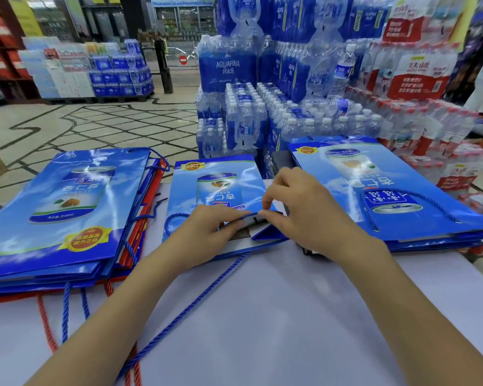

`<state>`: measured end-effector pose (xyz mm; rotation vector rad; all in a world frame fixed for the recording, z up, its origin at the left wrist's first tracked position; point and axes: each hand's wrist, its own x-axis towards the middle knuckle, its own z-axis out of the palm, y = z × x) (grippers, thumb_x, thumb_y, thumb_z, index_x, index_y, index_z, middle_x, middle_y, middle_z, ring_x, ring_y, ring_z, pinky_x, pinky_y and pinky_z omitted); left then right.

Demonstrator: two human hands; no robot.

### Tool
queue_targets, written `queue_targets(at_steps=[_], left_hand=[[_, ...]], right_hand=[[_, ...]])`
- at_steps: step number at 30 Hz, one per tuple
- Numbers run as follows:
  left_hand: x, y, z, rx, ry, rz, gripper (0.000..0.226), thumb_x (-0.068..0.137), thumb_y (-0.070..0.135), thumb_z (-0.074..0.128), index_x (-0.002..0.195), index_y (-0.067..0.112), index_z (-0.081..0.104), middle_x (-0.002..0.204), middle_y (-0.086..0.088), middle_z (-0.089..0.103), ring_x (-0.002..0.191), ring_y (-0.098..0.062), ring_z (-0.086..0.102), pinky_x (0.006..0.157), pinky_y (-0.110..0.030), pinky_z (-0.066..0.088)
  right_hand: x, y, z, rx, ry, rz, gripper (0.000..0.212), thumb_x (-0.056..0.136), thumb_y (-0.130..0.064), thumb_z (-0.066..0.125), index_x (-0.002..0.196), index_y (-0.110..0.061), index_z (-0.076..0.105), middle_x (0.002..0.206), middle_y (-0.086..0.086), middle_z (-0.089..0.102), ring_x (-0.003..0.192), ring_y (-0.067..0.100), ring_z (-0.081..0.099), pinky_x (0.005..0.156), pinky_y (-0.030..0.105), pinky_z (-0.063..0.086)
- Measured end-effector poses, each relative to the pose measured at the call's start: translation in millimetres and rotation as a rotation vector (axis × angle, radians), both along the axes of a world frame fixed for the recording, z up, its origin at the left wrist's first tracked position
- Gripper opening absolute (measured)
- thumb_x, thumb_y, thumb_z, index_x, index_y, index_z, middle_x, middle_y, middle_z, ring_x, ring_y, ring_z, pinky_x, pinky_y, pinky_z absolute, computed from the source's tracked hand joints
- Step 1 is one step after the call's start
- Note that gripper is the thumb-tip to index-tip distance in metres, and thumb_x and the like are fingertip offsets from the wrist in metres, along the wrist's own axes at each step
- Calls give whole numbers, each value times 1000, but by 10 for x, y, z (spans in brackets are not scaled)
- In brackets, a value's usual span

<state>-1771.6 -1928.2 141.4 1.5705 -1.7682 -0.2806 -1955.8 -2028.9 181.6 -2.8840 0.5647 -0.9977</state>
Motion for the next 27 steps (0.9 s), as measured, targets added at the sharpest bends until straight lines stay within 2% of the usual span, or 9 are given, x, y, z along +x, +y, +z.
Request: queue_targets(at_steps=[3,6,9,11,14,16,19,22,27], left_hand=[[18,-15,-19,-36,16,86,21,95,22,60,111,30,73,85,9,71,80,-15,61,75,-34,48],[-4,-21,-8,-43,17,87,17,95,22,60,105,26,74,85,10,70,82,-12,60,75,-29,48],[-54,-18,24,-49,-15,43,19,97,24,55,102,19,72,91,9,68,85,-13,59,77,-25,45],[-74,-16,45,-34,-20,37,22,98,25,52,104,17,71,93,8,70,88,-12,59,79,-24,44],[-86,-9,51,-14,-20,43,20,98,18,53,109,17,71,97,12,68,92,-4,56,79,-12,40],[-94,-1,60,-1,-43,38,21,99,19,52,109,17,70,96,13,67,91,-1,54,77,-9,37],[-90,-7,45,33,-104,18,30,96,24,43,102,10,69,90,3,67,84,-11,54,76,-19,41],[-72,-28,21,98,-181,66,35,94,23,35,101,7,66,88,-5,65,85,-23,54,80,-38,43],[-40,-72,-33,181,-222,95,28,96,18,35,104,13,61,95,-3,62,89,-23,54,82,-44,46]], right_hand=[[56,96,23,-158,62,-140,25,87,-41,63,74,-21,73,72,-1,59,69,22,58,61,29,42],[95,156,-17,3,296,-290,38,98,-49,44,94,-24,72,89,0,63,93,25,59,69,32,42],[195,205,-87,63,304,-369,39,96,-52,43,96,-23,71,87,2,61,91,27,58,67,32,36],[240,247,-117,55,284,-388,38,97,-49,43,93,-21,67,90,4,62,90,29,58,66,32,31],[284,331,-150,9,284,-387,27,99,-34,40,88,-19,60,95,4,63,81,29,52,64,32,28],[319,373,-192,-31,268,-378,21,95,-27,47,85,-16,61,83,3,57,69,27,44,58,31,25],[341,368,-149,-68,236,-343,28,72,-20,67,54,-17,46,52,-4,36,50,23,27,47,25,3],[315,268,-232,-15,363,-291,33,87,-24,52,62,-16,32,61,-3,27,64,27,37,48,29,11],[286,232,-160,-13,391,-199,20,90,-27,47,74,-14,48,74,2,45,72,25,42,63,32,26]])
